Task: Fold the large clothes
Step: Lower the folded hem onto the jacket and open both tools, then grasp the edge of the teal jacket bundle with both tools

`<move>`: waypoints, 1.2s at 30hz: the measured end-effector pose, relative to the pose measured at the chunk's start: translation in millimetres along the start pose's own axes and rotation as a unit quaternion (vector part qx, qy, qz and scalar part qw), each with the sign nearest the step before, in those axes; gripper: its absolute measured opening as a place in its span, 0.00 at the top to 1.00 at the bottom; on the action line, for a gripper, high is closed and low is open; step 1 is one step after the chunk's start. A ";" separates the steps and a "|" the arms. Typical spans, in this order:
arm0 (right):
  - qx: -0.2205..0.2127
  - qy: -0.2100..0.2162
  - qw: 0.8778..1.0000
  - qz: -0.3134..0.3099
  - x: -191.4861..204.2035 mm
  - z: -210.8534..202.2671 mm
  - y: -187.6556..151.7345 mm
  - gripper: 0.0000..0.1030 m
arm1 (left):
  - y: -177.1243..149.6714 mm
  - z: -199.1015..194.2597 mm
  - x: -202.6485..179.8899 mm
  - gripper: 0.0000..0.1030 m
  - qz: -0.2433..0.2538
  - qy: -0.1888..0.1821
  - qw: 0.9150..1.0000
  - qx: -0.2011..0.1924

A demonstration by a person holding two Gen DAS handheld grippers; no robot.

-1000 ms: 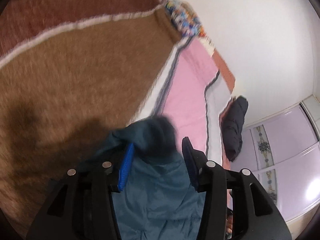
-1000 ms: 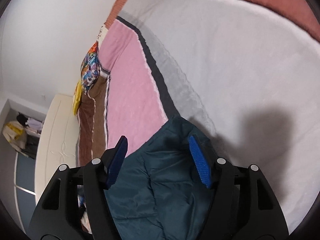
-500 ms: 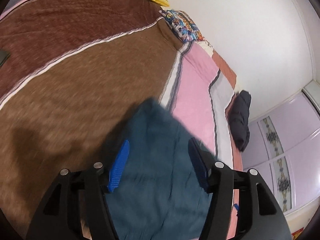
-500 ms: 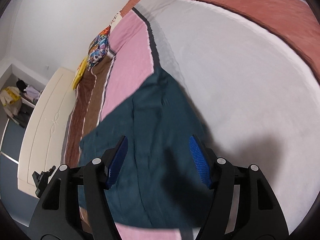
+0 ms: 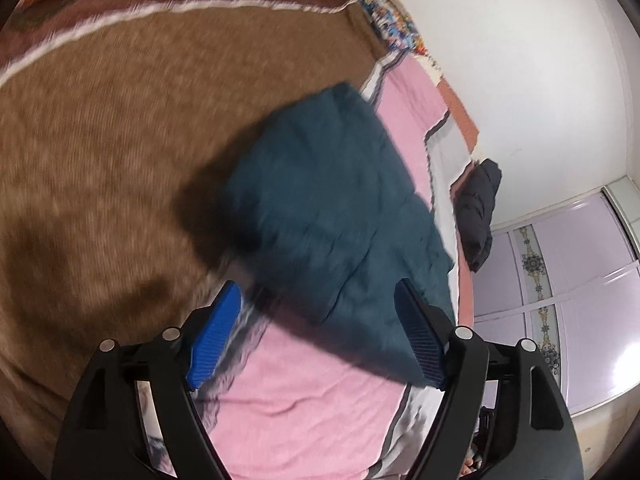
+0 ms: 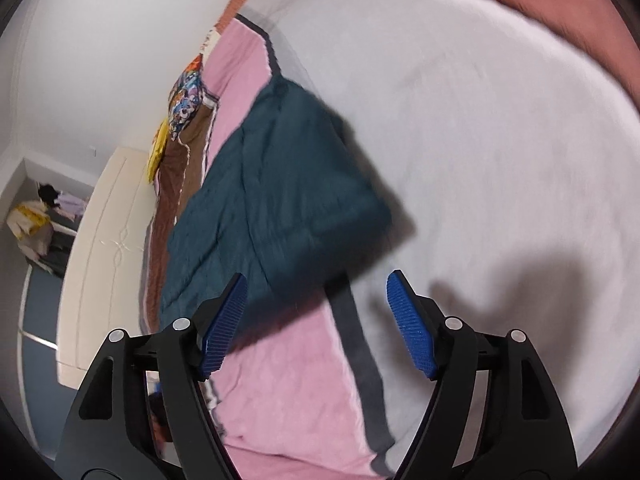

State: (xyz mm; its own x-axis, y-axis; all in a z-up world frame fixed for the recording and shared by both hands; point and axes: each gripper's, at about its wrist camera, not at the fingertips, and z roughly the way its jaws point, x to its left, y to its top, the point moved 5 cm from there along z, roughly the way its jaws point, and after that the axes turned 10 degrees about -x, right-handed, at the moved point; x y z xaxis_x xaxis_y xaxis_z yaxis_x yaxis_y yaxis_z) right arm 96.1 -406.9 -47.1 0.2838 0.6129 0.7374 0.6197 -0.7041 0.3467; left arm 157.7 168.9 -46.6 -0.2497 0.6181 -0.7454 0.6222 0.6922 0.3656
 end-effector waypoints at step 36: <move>-0.023 -0.019 1.000 -0.005 28.3 45.1 -6.6 0.78 | 15.3 51.9 -15.7 0.82 -0.004 0.031 0.998 -0.059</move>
State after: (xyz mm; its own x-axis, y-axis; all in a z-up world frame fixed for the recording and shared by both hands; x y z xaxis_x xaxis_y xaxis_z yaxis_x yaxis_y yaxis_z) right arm 133.0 -368.7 -54.7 0.3048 0.6327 0.7119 0.5886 -0.7128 0.3815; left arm 209.7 150.5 -58.2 -0.3028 0.6314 -0.7139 0.5293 0.7344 0.4249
